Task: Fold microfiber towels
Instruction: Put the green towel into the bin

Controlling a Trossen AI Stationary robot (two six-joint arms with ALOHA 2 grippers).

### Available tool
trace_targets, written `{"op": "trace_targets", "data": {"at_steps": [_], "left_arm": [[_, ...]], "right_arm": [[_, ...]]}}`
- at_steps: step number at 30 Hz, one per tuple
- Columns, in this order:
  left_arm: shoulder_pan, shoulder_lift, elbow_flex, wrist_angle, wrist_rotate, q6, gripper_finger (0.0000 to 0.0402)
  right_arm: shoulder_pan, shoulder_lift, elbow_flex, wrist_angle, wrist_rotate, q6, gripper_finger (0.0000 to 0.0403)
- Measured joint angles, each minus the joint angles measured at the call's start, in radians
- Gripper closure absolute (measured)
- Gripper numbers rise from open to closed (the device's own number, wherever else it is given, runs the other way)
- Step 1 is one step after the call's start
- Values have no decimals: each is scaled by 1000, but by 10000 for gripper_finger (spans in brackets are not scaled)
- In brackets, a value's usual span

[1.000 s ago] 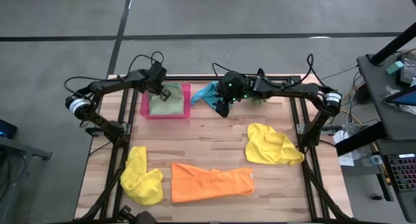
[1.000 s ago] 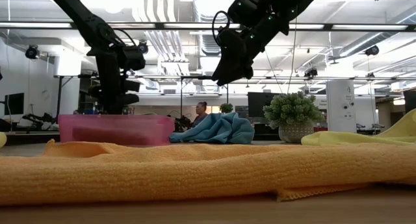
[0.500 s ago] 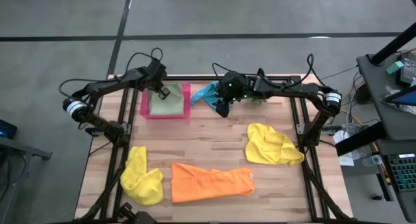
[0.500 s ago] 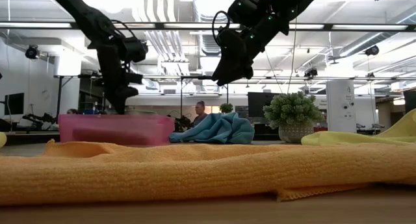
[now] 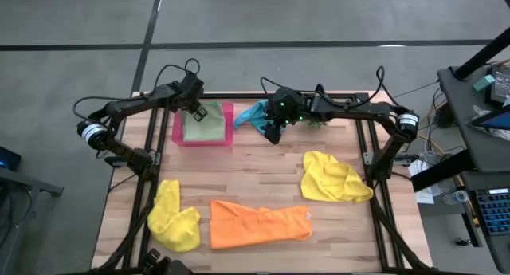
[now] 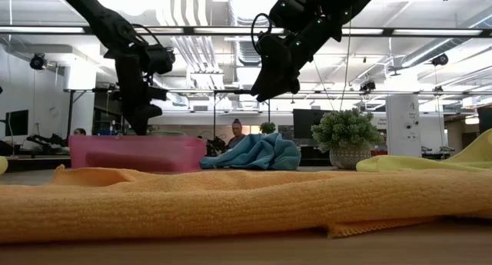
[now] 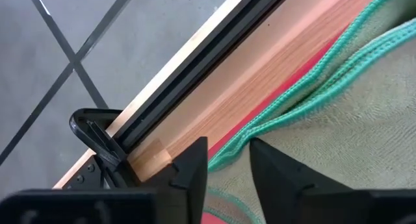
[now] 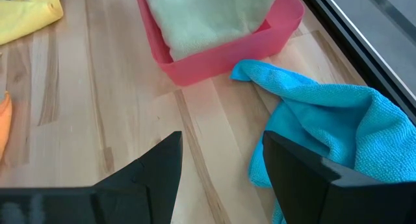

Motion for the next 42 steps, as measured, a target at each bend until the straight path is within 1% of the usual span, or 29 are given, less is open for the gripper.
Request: {"op": "trace_targets", "data": {"at_steps": [5,8,13,18,21,25,28,32,36,40,42], "left_arm": [[-7,-3,10,-2,0,-26,264],[-26,-16,20,-4,2,-29,259],[-86,-59,34,-2,6,-54,258],[-177,-101,34,30,71,-77,258],[-214,-101,34,86,132,-34,258],[-228,-64,33,127,187,88,258],[-205,-19,33,129,190,182,258],[-174,48,33,185,191,221,258],[-173,98,33,273,199,245,258],[-172,132,32,291,198,245,260],[-172,140,32,291,195,244,271]], "right_arm": [[0,0,-4,1,0,-1,200],[0,0,-25,45,0,-1,200],[0,0,-99,151,0,17,200],[0,0,-189,259,-9,30,200],[0,0,-240,318,-9,53,200],[0,0,-287,368,-9,83,200],[0,0,-301,367,-10,86,200],[3,0,-305,367,-10,81,200],[3,0,-301,367,-9,66,200],[2,0,-300,367,-9,60,200],[2,0,-302,367,-9,60,200]]}}
